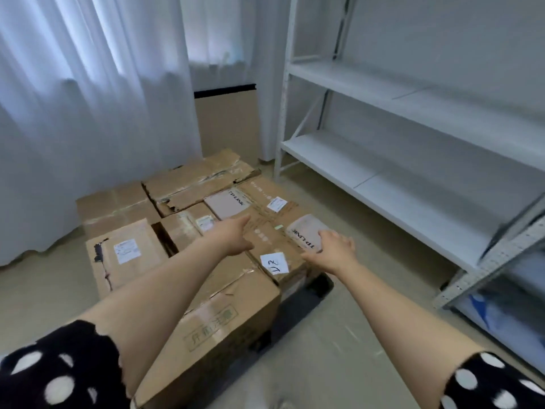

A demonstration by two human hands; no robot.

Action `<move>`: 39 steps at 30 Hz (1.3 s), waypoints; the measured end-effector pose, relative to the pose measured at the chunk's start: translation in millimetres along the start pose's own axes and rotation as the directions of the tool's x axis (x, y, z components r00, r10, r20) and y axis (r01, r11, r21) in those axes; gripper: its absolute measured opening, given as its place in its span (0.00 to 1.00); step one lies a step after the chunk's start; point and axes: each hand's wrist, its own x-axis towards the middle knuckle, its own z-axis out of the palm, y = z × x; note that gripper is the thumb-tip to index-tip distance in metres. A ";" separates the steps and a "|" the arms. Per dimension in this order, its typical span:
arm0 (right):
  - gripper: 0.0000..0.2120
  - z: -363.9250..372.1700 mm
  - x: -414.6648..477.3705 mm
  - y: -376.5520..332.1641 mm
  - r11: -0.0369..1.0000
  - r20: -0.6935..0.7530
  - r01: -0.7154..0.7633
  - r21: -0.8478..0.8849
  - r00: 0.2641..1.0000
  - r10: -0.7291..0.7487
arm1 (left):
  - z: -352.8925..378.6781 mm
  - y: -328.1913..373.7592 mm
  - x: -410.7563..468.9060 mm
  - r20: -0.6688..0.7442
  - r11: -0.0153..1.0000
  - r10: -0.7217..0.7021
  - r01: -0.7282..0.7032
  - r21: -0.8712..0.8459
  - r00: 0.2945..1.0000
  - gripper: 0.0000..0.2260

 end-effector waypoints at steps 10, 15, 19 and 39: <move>0.39 -81.5 -88.1 224.3 0.982 -0.148 -0.175 0.071 0.972 0.184 | 17.5 269.0 -23.9 -0.009 0.948 0.302 -0.299 0.113 0.953 0.36; 0.37 -126.8 -130.2 383.8 0.949 -0.180 -0.257 0.186 0.940 0.290 | 57.0 446.2 -22.9 0.034 0.898 0.431 -0.433 0.078 0.902 0.36; 0.33 -164.5 -170.3 508.3 0.873 -0.188 -0.346 0.344 0.886 0.425 | 96.8 585.5 -27.0 0.092 0.831 0.547 -0.553 0.056 0.832 0.35; 0.33 -282.6 -101.2 841.3 0.764 -0.288 -0.471 0.441 0.732 0.618 | 155.4 971.7 106.9 0.091 0.659 0.742 -0.747 0.084 0.665 0.35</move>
